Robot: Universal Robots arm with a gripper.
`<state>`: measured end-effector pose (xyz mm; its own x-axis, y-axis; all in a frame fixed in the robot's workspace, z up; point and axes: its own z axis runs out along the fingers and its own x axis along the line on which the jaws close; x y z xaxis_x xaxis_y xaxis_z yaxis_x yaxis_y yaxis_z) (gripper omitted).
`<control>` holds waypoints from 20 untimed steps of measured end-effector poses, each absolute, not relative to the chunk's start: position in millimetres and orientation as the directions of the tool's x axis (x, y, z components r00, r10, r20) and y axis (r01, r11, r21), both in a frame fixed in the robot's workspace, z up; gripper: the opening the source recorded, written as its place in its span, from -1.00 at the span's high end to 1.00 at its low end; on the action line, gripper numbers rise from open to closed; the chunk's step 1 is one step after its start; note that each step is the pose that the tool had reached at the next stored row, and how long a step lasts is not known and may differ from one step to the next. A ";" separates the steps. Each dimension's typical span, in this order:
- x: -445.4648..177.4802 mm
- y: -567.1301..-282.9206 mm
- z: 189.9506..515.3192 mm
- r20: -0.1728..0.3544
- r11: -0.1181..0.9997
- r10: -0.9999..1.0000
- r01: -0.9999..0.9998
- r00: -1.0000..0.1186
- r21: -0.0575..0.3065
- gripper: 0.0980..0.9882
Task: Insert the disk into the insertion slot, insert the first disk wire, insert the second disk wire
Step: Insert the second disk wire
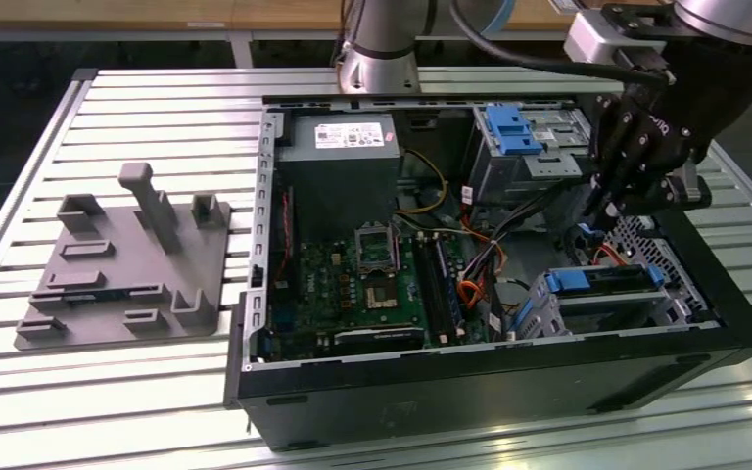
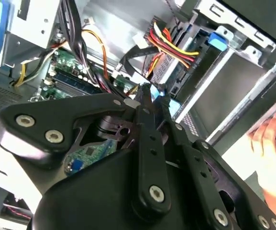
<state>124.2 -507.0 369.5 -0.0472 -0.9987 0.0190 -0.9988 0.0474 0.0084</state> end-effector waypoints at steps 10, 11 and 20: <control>124.2 -495.7 368.8 0.099 0.031 -0.995 -0.999 -0.030 0.009 0.57; 124.2 -495.3 368.1 0.100 0.030 -0.995 -1.000 -0.029 0.009 0.43; 124.2 -494.5 359.6 0.140 0.026 -0.990 -1.000 -0.025 0.007 0.43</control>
<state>124.2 -494.5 359.6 -0.0246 -0.9898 0.1401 -0.9996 0.0258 0.0067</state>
